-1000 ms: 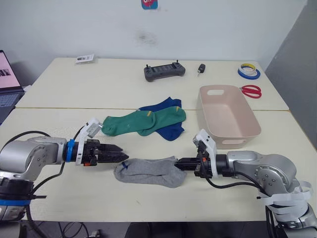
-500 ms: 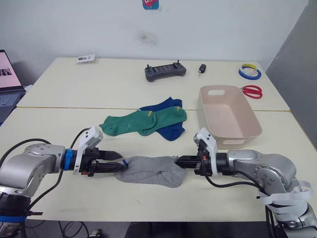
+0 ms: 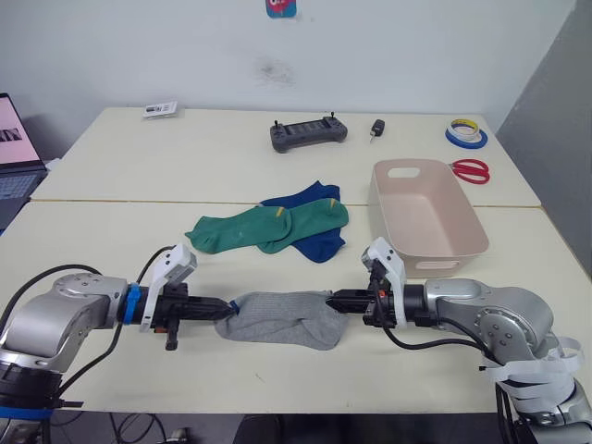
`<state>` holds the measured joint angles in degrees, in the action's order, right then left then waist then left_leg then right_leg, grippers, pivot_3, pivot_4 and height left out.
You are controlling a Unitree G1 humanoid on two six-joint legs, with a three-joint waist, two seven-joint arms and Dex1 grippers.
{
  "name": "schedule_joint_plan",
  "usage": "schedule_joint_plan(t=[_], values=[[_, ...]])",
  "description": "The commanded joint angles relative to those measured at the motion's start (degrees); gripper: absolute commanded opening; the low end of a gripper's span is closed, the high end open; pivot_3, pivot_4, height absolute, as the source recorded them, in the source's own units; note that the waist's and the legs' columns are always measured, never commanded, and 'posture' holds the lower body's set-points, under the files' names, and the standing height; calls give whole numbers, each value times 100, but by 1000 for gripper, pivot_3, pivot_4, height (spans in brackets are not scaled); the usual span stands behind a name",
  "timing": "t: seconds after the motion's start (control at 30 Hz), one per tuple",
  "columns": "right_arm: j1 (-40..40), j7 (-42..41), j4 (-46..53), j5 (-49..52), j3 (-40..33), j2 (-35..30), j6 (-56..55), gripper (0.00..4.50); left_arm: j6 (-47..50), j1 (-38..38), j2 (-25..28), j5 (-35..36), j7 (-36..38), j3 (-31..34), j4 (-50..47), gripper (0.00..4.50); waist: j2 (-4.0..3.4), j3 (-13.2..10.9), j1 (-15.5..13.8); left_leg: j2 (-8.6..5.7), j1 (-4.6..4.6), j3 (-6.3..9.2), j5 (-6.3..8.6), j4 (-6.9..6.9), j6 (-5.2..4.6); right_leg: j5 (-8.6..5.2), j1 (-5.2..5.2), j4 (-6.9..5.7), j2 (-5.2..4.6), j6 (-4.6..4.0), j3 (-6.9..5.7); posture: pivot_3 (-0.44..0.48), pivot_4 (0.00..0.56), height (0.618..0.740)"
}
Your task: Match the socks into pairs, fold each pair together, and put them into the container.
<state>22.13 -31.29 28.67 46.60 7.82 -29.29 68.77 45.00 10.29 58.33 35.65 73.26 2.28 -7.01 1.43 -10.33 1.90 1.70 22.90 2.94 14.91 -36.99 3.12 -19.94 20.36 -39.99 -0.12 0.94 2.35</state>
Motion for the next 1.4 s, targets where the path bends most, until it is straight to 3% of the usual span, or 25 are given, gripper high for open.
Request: schedule_joint_plan(t=[0.03,0.23,0.4,0.57,0.83,1.4], values=[[85,-117,492,567,-464,-98,162,0,461,-30,247,525,122,531,-434,44,0,-1,0,0,0,0,0,0,0,0,0,0,0,0,0,0,150,740],[-267,71,1186,2263,-1012,-355,734,0,992,-677,922,991,492,1037,-1115,44,-3,-3,6,4,-2,1,0,4,0,0,-2,3,-1,0,1,0,150,740],[-512,659,1265,3038,-910,-511,723,0,1069,-1129,1259,990,648,1032,-1206,44,-7,-5,8,4,-5,-1,0,6,0,0,-3,4,-3,0,0,0,150,740],[-503,1164,823,2314,-430,-390,568,0,690,-691,820,472,231,457,-614,44,-10,-4,0,0,-8,-2,0,7,0,-1,-5,5,-2,1,-1,0,150,740],[-162,1122,260,1161,191,-195,128,0,21,101,325,-363,66,-303,277,44,-7,-5,1,1,4,-7,0,6,0,-1,9,4,2,1,5,0,150,740],[134,686,-405,-123,513,68,-289,0,-437,808,-393,-1068,-180,-673,1034,44,-6,-4,-1,0,6,-5,0,3,0,0,10,-1,2,0,3,0,150,740]])
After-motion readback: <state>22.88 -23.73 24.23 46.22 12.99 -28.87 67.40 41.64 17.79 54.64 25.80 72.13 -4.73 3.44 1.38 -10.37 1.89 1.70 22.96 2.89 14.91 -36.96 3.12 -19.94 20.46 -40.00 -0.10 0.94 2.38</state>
